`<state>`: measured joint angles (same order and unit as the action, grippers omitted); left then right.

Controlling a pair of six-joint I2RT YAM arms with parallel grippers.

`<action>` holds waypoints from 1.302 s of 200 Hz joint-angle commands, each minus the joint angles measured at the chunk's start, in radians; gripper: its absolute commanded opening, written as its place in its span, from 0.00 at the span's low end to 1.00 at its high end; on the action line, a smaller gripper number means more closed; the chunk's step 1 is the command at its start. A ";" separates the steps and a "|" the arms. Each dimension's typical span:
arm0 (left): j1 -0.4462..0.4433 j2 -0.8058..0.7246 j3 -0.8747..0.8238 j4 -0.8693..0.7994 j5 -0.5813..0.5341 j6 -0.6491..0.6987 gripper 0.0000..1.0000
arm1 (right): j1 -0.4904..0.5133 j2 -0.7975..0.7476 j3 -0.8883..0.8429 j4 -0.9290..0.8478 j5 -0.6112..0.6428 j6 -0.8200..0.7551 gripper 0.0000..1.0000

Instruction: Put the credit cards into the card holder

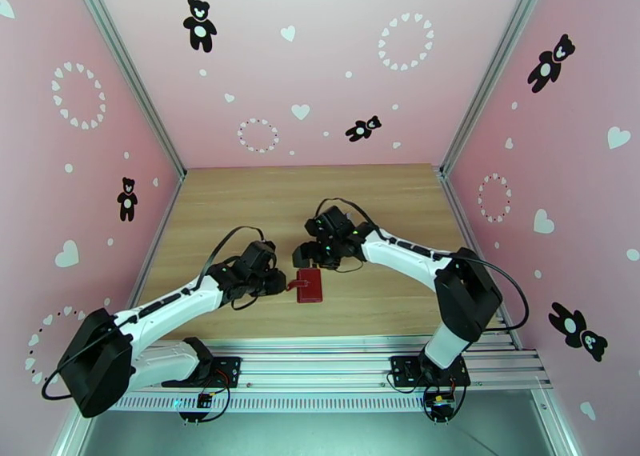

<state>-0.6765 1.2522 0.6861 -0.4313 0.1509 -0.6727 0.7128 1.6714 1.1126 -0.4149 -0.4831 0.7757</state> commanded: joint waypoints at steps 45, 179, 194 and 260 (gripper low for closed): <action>-0.047 0.167 0.109 0.126 0.107 0.021 0.28 | -0.059 -0.071 -0.195 0.097 -0.022 -0.006 0.45; -0.075 0.263 0.060 0.158 0.056 0.024 0.26 | -0.065 -0.007 -0.310 0.293 -0.087 0.054 0.43; -0.075 0.257 0.047 0.150 0.036 0.026 0.26 | -0.065 0.005 -0.326 0.332 -0.099 0.069 0.47; -0.060 0.264 0.006 0.137 -0.012 0.050 0.25 | -0.065 0.040 -0.369 0.438 -0.127 0.109 0.49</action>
<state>-0.7467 1.5112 0.7124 -0.2802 0.1677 -0.6460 0.6510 1.6890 0.7654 -0.0479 -0.5831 0.8574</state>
